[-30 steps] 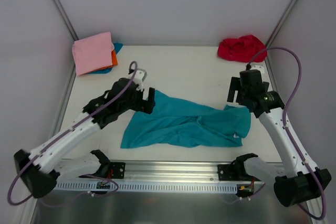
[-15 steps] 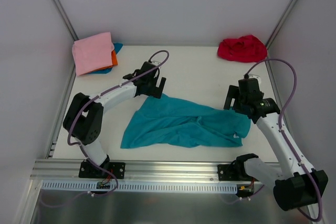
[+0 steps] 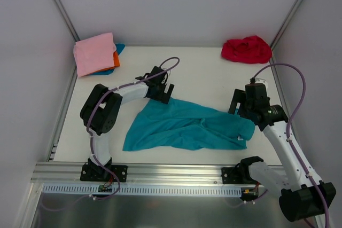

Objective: Fold and stack the t-shirts
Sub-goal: Flatten out the tshirt

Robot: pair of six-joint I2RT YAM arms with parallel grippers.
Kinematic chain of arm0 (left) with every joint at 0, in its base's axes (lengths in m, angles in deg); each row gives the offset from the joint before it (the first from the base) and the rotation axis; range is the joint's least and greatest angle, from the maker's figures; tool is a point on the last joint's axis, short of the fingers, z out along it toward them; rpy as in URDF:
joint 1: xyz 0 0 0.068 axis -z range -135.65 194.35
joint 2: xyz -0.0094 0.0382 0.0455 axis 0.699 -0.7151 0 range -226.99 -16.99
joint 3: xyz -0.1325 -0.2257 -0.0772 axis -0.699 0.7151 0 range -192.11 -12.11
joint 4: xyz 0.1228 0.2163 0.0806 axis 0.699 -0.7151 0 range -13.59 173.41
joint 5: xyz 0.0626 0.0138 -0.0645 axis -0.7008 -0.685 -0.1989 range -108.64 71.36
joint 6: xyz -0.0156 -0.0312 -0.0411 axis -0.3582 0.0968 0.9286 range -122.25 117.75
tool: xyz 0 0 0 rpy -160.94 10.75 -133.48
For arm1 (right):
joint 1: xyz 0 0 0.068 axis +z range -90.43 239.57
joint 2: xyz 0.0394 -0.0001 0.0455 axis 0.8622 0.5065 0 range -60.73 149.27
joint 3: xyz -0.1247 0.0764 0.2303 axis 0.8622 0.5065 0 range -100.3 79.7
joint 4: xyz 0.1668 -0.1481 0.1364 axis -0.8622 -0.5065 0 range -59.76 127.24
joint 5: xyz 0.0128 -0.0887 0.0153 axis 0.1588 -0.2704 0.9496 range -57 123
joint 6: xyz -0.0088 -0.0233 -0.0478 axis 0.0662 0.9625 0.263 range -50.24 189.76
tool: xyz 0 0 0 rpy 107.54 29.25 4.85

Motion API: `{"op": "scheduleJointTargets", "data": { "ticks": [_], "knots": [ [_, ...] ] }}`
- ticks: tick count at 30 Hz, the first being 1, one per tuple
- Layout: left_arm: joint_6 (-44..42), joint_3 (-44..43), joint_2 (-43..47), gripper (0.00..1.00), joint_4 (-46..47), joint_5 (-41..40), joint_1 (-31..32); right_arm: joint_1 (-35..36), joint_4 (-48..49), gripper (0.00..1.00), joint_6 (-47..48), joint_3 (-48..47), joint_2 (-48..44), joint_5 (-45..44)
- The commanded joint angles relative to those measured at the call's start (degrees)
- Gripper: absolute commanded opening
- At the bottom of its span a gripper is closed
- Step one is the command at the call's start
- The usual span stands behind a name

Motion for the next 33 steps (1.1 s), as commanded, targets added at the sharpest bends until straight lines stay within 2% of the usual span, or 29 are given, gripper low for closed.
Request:
{"op": "scheduleJointTargets", "data": {
  "ticks": [1, 9, 17, 33],
  "knots": [
    [-1.9, -3.0, -1.4, 0.94, 2.9, 2.6, -0.5, -0.6, -1.2, 0.93, 0.1, -1.3, -1.4, -0.4],
    [-1.8, -3.3, -3.0, 0.94, 4.6, 4.0, -1.3, -0.5, -2.1, 0.93, 1.0, -1.2, -1.7, -1.4],
    [-2.1, -1.8, 1.9, 0.94, 5.4, 4.2, -2.2, -0.6, -0.9, 0.93, 0.7, -0.3, -0.4, -0.6],
    [1.0, -5.2, -0.2, 0.92, 6.0, 12.7, -5.5, -0.7, -0.5, 0.93, 1.4, 0.1, 0.5, -1.4]
  ]
}}
